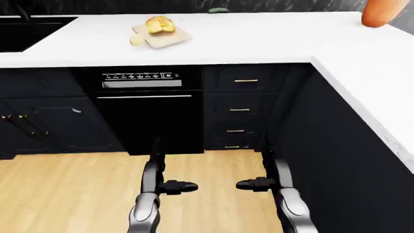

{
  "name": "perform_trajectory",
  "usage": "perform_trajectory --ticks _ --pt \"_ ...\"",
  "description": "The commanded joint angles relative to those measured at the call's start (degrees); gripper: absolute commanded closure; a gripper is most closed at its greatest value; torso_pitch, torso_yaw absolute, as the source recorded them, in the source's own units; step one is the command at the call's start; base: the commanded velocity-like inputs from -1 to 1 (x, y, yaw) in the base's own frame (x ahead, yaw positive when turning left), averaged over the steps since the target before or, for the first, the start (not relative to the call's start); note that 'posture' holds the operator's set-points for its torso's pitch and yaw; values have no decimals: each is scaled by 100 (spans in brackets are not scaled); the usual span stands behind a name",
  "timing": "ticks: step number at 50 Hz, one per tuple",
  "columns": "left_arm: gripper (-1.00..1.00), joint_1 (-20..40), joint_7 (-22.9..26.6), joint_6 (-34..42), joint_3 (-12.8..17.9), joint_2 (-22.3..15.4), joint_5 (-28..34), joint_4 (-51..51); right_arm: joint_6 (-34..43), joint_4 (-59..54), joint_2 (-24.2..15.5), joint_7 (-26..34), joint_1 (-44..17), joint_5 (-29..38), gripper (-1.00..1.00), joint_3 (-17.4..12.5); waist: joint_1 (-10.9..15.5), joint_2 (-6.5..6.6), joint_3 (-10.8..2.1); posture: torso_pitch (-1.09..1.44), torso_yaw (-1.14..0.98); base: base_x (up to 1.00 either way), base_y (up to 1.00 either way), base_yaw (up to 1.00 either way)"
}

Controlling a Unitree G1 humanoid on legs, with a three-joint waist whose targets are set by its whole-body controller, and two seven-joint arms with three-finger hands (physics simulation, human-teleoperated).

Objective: Pick up the wedge of cheese and place it on the slice of bread to prepare a simple cheese on bread dish.

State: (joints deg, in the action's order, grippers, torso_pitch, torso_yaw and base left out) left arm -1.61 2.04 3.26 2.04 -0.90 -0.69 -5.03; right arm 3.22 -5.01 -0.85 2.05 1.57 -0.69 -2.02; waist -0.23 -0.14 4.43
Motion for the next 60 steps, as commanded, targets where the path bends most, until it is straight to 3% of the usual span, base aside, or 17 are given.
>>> perform_trajectory --ticks 1,3,5,7,8,20,21,23,26,30,32,33,45,48,49,55,60 --pt "-100 -29 -33 -538 -119 -75 330 725 -48 868 82 -89 9 -45 -100 79 -12 -45 -5 0 0 0 0 0" --pt "-100 -32 97 -212 -64 -67 249 968 -156 873 65 -55 46 -24 -100 139 47 -9 -353 0 0 0 0 0" --pt "-100 -15 182 -119 -11 -72 191 991 -67 1003 59 -122 46 64 -100 155 38 -42 -101 0 0 0 0 0" --pt "-100 -27 195 -75 22 -56 163 1034 -146 1075 61 -130 133 86 -100 168 47 -36 -399 0 0 0 0 0" --pt "-100 -26 199 -67 26 -51 157 1034 -182 1024 55 -132 140 130 -100 183 53 -33 -425 0 0 0 0 0" --pt "-100 -122 207 86 0 -26 155 1237 -339 1018 45 -67 276 290 -100 234 41 -13 -481 0 0 0 0 0" --pt "-100 -129 210 105 -1 -24 150 1266 -320 1048 50 -67 284 300 -100 241 32 22 -579 0 0 0 18 0" --pt "-100 -149 217 130 -4 -22 142 1309 -326 1038 59 -66 292 329 -100 264 3 -60 -423 0 0 0 29 0" --pt "-100 -176 219 164 -10 -18 141 1371 -315 1061 62 -67 308 341 -100 267 -17 -100 -444 0 0 0 30 0" --pt "-100 -175 215 192 -12 -16 142 1392 -308 1088 60 -58 324 338 -100 263 -31 180 -363 0 0 0 30 0" --pt "-100 -177 210 196 -11 -14 143 1395 -300 1104 60 -48 329 349 -100 275 -22 542 -414 0 0 0 30 0" --pt "-100 -179 210 197 -11 -14 142 1397 -321 1095 61 -45 335 350 -100 277 27 380 -412 0 0 0 30 0" --pt "-100 -196 198 209 -14 -8 141 1431 -374 1055 64 -27 351 339 -100 272 -5 -115 -308 0 0 0 29 0" --pt "-100 -211 201 229 -10 -9 129 1472 -398 1027 67 -21 353 337 -100 282 -25 -429 -365 0 0 0 27 0" --pt "-100 -210 199 225 -11 -8 131 1466 -394 1032 68 -21 355 336 -100 283 -79 -244 -321 0 0 0 27 0" --pt "-100 -210 196 202 -19 -5 134 1435 -408 995 67 -8 340 327 -100 285 -44 -205 -360 0 0 0 27 0" --pt "-100 -223 196 179 -29 -3 136 1424 -439 965 68 4 348 310 -100 284 -59 297 -322 0 0 0 27 0"
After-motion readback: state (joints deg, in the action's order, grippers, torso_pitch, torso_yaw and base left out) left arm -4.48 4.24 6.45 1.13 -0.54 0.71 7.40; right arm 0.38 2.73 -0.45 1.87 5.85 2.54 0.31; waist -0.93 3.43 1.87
